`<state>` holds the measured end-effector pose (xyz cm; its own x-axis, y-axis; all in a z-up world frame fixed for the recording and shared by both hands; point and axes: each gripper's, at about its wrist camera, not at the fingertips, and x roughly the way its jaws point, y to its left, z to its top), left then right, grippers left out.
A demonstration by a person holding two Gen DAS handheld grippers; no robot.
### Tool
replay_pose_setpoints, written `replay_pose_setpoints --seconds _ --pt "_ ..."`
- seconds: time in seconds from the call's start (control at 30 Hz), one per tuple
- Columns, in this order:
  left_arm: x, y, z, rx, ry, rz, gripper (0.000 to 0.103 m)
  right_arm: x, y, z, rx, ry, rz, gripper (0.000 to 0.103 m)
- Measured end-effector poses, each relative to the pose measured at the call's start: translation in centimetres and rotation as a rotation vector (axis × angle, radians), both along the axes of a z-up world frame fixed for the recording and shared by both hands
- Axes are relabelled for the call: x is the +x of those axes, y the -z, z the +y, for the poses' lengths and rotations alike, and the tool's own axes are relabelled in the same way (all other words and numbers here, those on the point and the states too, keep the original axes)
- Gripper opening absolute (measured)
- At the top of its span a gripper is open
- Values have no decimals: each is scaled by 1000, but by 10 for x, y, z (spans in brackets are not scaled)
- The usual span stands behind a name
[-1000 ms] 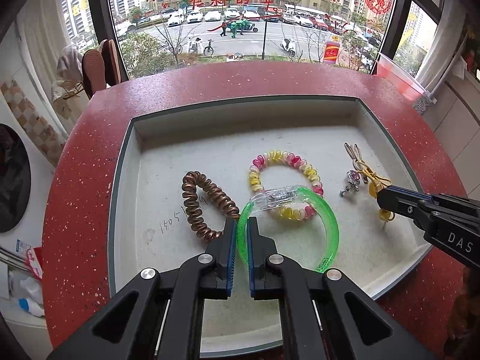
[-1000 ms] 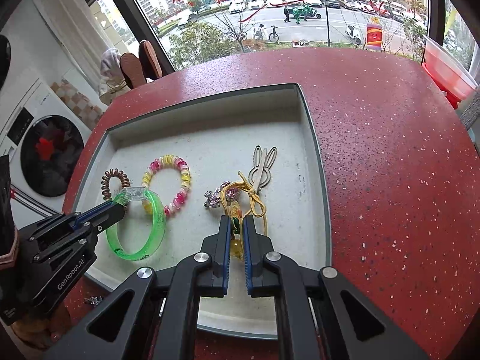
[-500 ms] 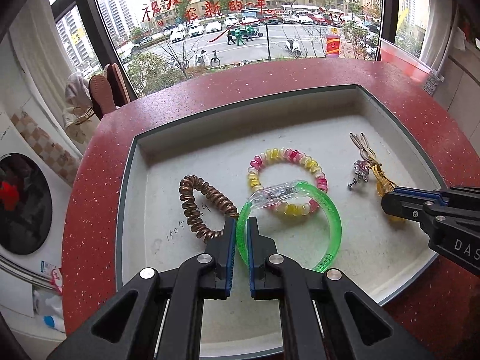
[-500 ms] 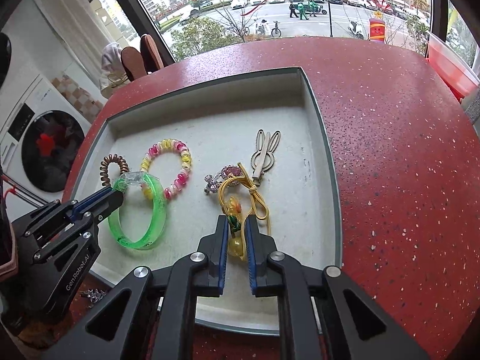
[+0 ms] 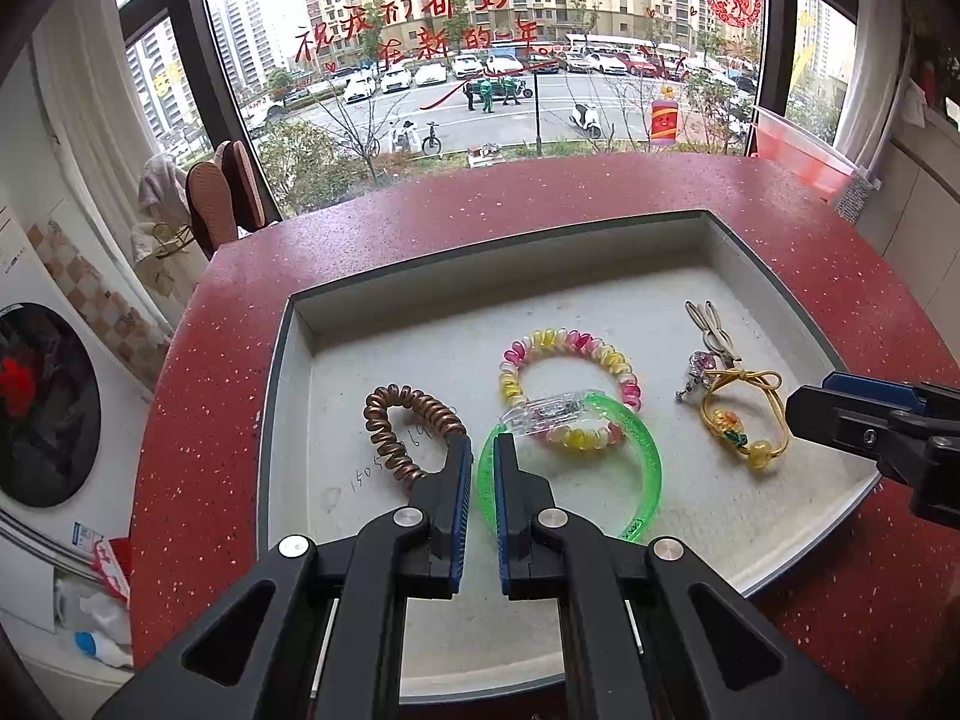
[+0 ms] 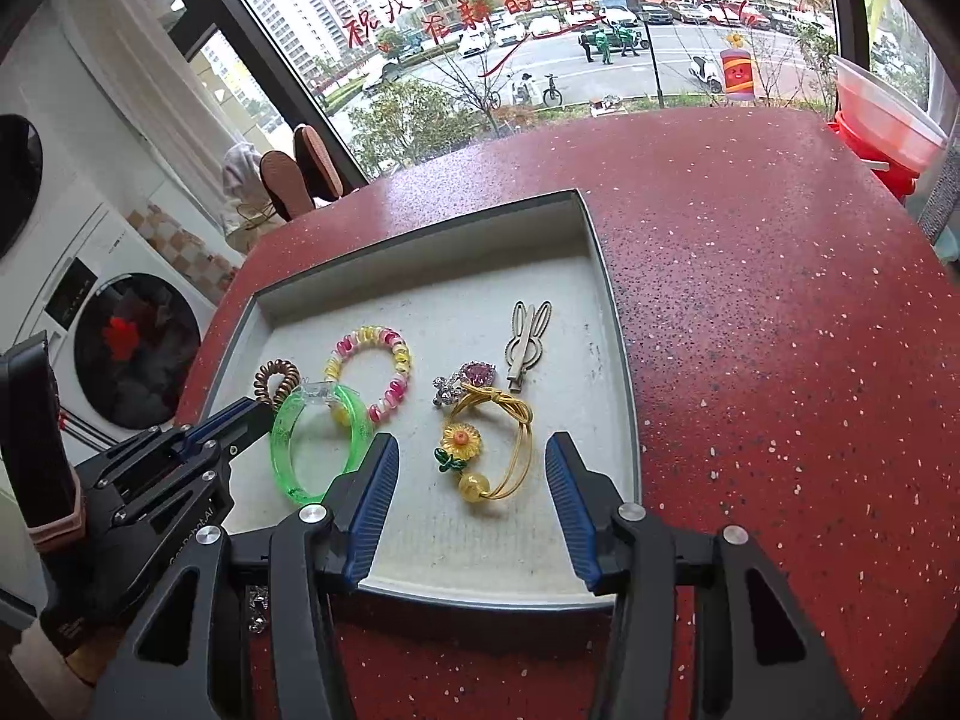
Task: Organize jewelry
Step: 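Open the right tool to drop the cord bracelet while the left tool releases the bangle, then withdraw both open tools from the tray toward the remaining jewelry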
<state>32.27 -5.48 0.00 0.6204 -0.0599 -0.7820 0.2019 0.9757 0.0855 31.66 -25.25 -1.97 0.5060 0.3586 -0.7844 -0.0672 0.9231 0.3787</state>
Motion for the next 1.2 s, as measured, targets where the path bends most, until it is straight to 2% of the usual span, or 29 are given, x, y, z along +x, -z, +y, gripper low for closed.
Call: replay_pose_setpoints --seconds 0.13,0.17,0.2,0.27,0.4,0.5,0.6,0.73,0.8,0.83,0.93,0.97,1.2 --pt "-5 -5 2 -11 1 -9 29 -8 -8 -2 10 13 -24 57" --pt "-7 -8 3 -13 -3 -17 63 -8 -10 -1 12 16 -28 58" --pt "-9 -10 5 -22 -10 -31 103 -10 -12 -1 15 18 -31 58" --pt "-17 -20 11 -55 -21 -99 103 -12 -13 0 19 20 -36 58" --pt "-19 -28 11 -61 -16 -102 103 -19 -16 -1 29 22 -35 59" --pt "-24 -32 13 -67 -26 -109 103 -25 -21 -1 38 22 -47 66" --pt "-32 -35 17 -71 -28 -108 103 -34 -27 0 50 12 -67 80" --pt "-45 -36 25 -97 -28 -87 103 -48 -33 0 62 -1 -84 82" --pt "-52 -35 29 -116 -29 -69 103 -55 -34 1 71 -2 -86 86" --pt "-56 -34 31 -127 -30 -60 103 -58 -35 1 77 0 -88 93" --pt "-67 -31 36 -146 -32 -42 103 -68 -36 0 96 14 -98 94" --pt "-71 -30 37 -146 -33 -38 103 -69 -36 2 97 19 -97 103" --pt "-96 -23 49 -127 -51 -16 103 -92 -35 8 97 30 -120 103"
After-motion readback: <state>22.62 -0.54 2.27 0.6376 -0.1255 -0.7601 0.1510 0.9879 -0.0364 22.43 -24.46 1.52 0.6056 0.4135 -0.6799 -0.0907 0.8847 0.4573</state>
